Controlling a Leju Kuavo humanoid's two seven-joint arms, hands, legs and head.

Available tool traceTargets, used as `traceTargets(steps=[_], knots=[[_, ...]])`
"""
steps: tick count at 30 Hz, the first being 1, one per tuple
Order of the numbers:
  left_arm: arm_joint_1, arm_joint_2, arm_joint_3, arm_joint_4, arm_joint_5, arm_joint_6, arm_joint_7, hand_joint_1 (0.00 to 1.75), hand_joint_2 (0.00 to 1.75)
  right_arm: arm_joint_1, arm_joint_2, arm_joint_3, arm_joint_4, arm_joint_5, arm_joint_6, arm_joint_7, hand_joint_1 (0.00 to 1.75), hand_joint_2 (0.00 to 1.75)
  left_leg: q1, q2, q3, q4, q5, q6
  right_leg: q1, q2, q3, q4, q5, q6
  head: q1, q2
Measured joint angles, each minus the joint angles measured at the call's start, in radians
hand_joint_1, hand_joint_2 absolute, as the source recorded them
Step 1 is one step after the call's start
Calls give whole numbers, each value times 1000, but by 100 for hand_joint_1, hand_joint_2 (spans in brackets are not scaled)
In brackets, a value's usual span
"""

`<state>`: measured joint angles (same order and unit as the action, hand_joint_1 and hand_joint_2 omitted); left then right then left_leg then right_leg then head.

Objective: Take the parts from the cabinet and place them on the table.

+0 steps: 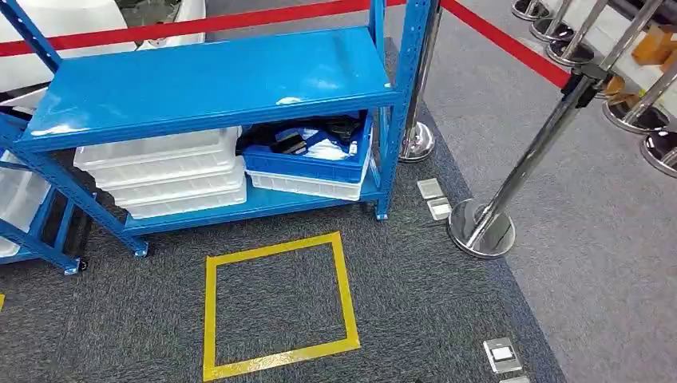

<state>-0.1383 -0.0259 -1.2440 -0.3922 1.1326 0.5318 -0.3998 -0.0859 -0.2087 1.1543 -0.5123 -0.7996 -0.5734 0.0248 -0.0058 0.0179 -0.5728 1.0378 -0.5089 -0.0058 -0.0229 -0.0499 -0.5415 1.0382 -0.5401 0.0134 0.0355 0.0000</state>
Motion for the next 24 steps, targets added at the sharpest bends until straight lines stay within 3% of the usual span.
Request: traceTargets(steps=[2,3,4,5,6,7,8,9,10,12,13,17,18,19,20,21,22,23,24], knots=[[1,0,0,0,0,0,3,0,0,-1,0,0,0,-2,0,0,0,175,0,-10,5,-13,5,15,0,-8,10,-10,2,13,-1,0],[1,0,0,0,0,0,3,0,0,-1,0,0,0,-2,-1,-1,0,175,7,-11,15,-27,14,22,-5,4,12,4,-10,16,2,0],[-1,0,0,0,-1,0,4,0,0,-1,0,0,0,-2,-2,-2,0,175,7,-14,20,-35,16,27,-3,24,-5,38,-35,18,4,0],[-2,0,0,0,-2,0,4,0,0,-1,0,0,0,-2,-2,-2,0,175,7,-15,19,-35,17,36,-2,37,-43,111,-78,18,10,0],[-1,0,0,0,-2,0,4,0,0,0,0,0,0,-2,-2,-2,0,175,6,-19,19,-35,16,38,-1,42,-81,188,-112,19,14,0],[0,0,0,0,-2,0,5,0,0,2,0,0,0,-3,-2,-2,0,175,4,-23,20,-34,15,39,-1,44,-116,257,-134,21,15,0],[0,0,0,0,-2,0,5,0,0,5,0,0,0,-3,-2,-2,0,175,3,-30,20,-33,14,40,-1,44,-135,287,-132,21,16,0],[0,0,-1,0,-2,0,5,0,0,9,0,0,0,-4,-2,-1,0,175,3,-38,21,-31,13,40,-1,44,-131,269,-104,21,16,0],[0,0,-1,0,-2,0,5,0,0,10,0,0,0,-4,-2,-1,0,175,3,-45,22,-29,11,38,-1,45,-107,207,-60,19,18,0],[-1,-1,-1,0,-3,0,5,0,0,8,-1,0,0,-4,-3,-1,0,175,5,-57,25,-20,3,30,-3,60,-27,28,30,14,23,0],[-2,-1,-1,0,-3,0,5,0,0,7,0,0,0,-4,-3,-1,0,175,-1,-59,21,-14,-2,22,0,75,-19,7,12,12,24,0],[-3,0,-1,0,-4,0,6,0,0,6,1,0,0,-8,-5,0,0,175,1,-70,21,-14,-3,4,4,61,-19,0,19,-11,21,0],[-3,0,-1,0,-4,0,8,0,0,5,2,0,0,-8,-5,0,0,175,3,-66,21,-2,-13,-1,-4,53,-16,-6,24,-17,22,0],[-4,0,-1,0,-5,0,9,0,0,5,2,0,0,-10,-6,0,0,175,0,-48,10,29,-35,-9,-4,53,-15,-7,24,-18,12,0],[-6,0,-2,0,-6,0,9,0,0,5,2,0,0,-11,-7,0,0,175,5,-39,-18,88,-69,-16,-4,49,-15,-8,23,-22,4,0],[-7,0,-3,0,-8,0,9,0,0,6,2,0,0,-14,-7,1,0,0,9,-35,-56,167,-107,-21,-3,44,-15,-7,23,-24,4,0],[-6,0,-3,0,-10,0,9,0,0,7,2,0,0,-17,-7,2,0,0,13,-33,-93,242,-134,-25,-2,39,-15,-7,21,-25,3,0],[-5,0,-3,0,-10,-1,11,0,0,8,2,0,0,-18,-7,3,0,0,14,-32,-115,281,-139,-27,-2,36,-14,-6,20,-25,3,0],[-5,0,-3,0,-10,-1,13,0,0,9,2,0,0,-19,-7,4,0,0,16,-30,-114,275,-122,-26,-3,34,-13,-6,19,-25,3,0]])
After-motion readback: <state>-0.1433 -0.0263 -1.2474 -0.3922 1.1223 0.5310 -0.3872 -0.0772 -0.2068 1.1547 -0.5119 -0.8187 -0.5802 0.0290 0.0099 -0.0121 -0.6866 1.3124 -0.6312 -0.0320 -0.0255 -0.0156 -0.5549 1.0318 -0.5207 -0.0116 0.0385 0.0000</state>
